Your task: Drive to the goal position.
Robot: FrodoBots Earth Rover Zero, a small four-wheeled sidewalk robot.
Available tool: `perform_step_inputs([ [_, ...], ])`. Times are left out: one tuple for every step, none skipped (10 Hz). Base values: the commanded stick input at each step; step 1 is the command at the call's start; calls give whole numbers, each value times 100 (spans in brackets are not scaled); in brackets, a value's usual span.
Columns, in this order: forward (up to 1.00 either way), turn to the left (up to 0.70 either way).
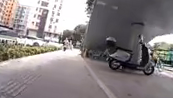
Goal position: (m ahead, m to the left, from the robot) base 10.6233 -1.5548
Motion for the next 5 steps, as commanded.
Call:
perform_step_inputs([
  [45,7],
  [45,13],
  [45,27],
  [45,27],
  [45,27],
])
